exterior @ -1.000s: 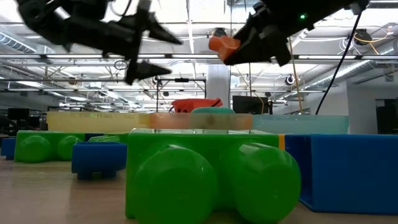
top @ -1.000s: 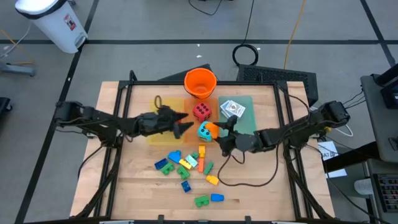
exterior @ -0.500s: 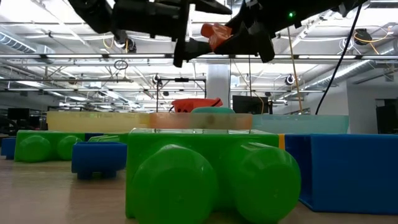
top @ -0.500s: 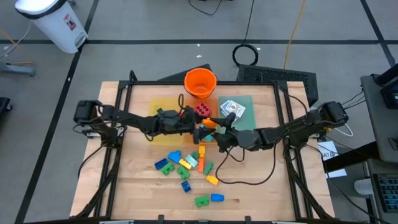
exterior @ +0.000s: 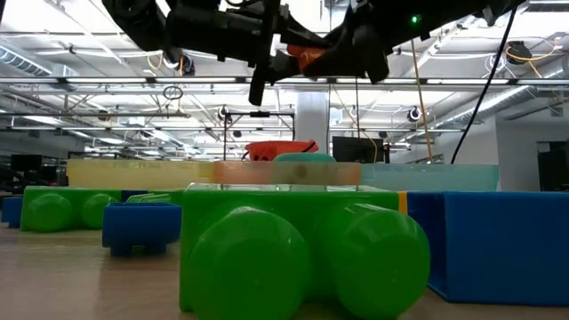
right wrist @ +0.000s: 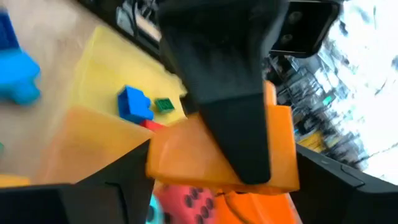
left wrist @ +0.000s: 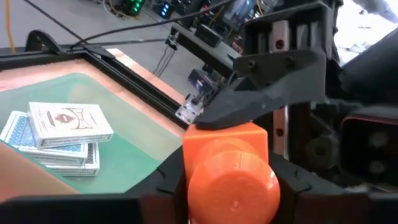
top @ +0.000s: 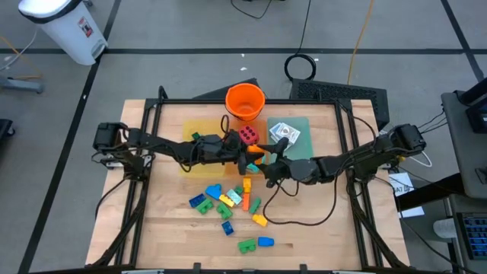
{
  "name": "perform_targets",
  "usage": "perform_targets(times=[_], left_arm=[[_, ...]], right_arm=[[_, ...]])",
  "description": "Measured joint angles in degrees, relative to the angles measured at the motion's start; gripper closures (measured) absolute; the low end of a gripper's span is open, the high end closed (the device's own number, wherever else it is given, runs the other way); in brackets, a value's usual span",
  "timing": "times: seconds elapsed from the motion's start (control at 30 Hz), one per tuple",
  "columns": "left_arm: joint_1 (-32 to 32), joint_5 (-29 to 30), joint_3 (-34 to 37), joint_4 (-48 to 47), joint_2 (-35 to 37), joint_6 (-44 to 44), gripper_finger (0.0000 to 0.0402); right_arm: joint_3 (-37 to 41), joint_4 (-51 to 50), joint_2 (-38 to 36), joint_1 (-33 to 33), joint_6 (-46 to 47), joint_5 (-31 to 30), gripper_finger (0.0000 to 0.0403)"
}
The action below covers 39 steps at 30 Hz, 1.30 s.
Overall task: Pick & Place Toys
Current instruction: Put the orange game piece into the yellow bin
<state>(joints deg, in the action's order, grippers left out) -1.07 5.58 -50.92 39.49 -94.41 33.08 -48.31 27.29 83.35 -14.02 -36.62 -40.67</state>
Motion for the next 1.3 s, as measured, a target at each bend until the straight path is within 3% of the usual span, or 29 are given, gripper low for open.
perform_targets(times=[0.1,0.23,0.47,0.67,1.0,1.13,1.3], left_arm=[[-1.1,-2.6,0.0,-1.6,0.8,-1.3,0.0269],[-2.9,-2.3,0.1,-6.7,4.9,-2.9,0.0269],[-3.9,8.3,5.4,-17.3,14.4,-4.0,0.0269],[-3.7,14.5,16.6,-16.8,19.4,3.9,0.0269],[1.6,19.1,28.8,-16.7,19.5,20.5,0.0269],[3.8,22.3,29.5,-16.7,19.5,21.6,0.0269],[4.1,21.2,29.5,-18.5,19.3,22.5,0.0256]], right_arm=[[0.0,-0.9,-0.6,-1.1,7.0,-1.0,0.0100],[-0.1,-8.0,-4.2,-3.6,13.8,-7.1,0.0085],[0.0,-30.7,-13.0,-8.4,32.7,-11.6,0.0093],[0.0,-42.6,-16.8,-10.7,43.0,-11.6,0.0113],[5.1,-38.3,-17.6,-9.7,42.8,-11.6,0.0135],[6.6,-35.5,-17.6,-9.6,41.8,-11.6,0.0138],[7.2,-34.8,-17.6,-9.6,41.9,-11.6,0.0138]])
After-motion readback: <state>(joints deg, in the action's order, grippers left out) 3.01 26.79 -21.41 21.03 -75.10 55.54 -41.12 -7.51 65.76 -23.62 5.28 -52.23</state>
